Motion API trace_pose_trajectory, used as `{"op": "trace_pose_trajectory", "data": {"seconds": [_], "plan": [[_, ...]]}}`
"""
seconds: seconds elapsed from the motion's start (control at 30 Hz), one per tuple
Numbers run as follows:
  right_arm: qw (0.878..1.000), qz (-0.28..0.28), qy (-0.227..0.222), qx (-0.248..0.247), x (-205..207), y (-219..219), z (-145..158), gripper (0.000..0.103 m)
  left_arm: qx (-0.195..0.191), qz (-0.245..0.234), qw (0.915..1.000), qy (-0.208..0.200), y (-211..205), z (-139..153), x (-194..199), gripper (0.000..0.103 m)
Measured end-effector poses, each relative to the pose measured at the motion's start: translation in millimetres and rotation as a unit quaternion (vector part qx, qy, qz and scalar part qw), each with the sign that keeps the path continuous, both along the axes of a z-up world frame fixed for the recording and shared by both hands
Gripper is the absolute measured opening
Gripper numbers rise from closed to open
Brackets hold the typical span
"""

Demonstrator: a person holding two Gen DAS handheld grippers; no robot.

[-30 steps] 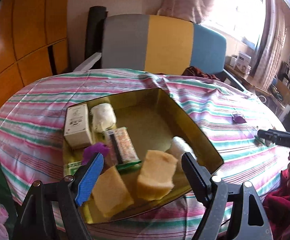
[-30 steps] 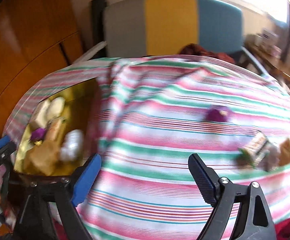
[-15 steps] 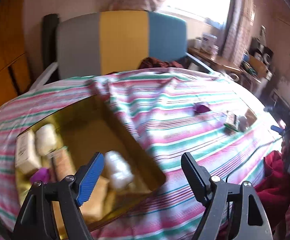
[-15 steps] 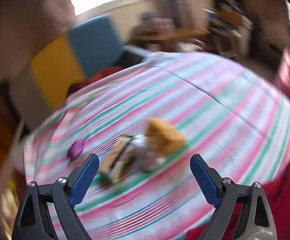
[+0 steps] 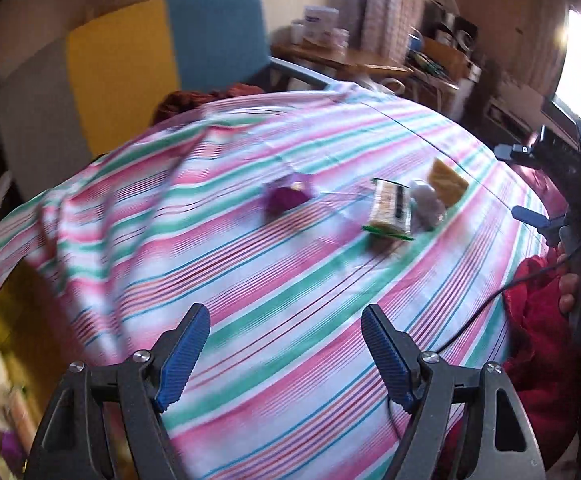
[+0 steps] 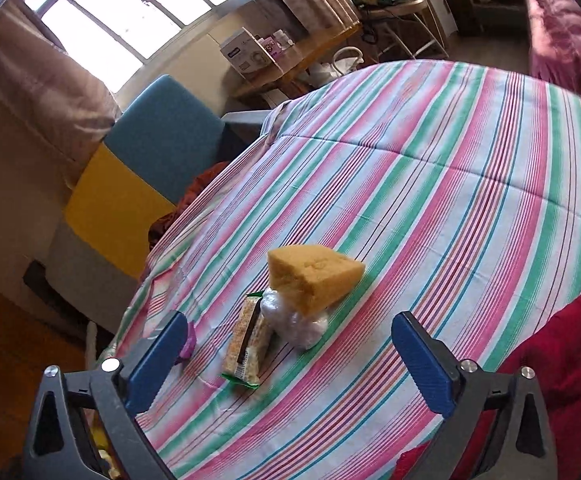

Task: Organize objects
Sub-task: 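Move both tools back toward the remaining items on the table, then grasp the green-edged cracker packet with the left tool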

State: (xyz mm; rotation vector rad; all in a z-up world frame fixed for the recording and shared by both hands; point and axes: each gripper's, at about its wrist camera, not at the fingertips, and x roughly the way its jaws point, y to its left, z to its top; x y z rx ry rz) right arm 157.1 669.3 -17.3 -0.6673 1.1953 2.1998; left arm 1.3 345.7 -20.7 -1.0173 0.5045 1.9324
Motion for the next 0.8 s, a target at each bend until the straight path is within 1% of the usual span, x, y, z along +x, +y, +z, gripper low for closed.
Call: {"op": "trace_pose_trajectory", "data": {"seconds": [0.2, 0.33, 0.4, 0.47, 0.57, 0.67, 0.73, 0.8], "plan": [[1.000, 0.004, 0.010, -0.012, -1.5, 2.0, -4.7, 0.103, -0.011, -0.067, 0.9977, 0.006, 61.5, -7.6, 8.1, 0.080], [0.999, -0.015, 0.035, -0.030, 8.6, 8.3, -6.1, 0.103, -0.019, -0.111, 0.9937, 0.006, 103.3, -19.7, 12.0, 0.080], [0.997, -0.028, 0.047, -0.046, 14.5, 12.5, -8.9, 0.103, -0.027, -0.123, 0.9921, 0.005, 125.4, -27.9, 11.7, 0.080], [0.996, -0.030, 0.053, -0.062, 15.9, 15.5, -12.8, 0.103, -0.030, -0.130, 0.9910, 0.001, 144.1, -34.9, 10.4, 0.080], [0.996, -0.021, 0.051, -0.069, 11.1, 15.9, -14.8, 0.103, -0.040, -0.143, 0.9890, 0.001, 167.8, -43.2, 11.3, 0.080], [0.996, -0.017, 0.051, -0.071, 9.5, 15.5, -15.7, 0.103, -0.052, -0.157, 0.9861, 0.011, 190.7, -56.7, 12.8, 0.080], [0.995, -0.016, 0.053, -0.079, 8.1, 15.7, -18.0, 0.103, -0.061, -0.160, 0.9852, 0.007, 203.1, -67.9, 10.0, 0.079], [0.995, -0.012, 0.052, -0.082, 5.7, 15.4, -19.9, 0.103, -0.069, -0.155, 0.9854, -0.004, 211.7, -78.5, 5.2, 0.063]]}}
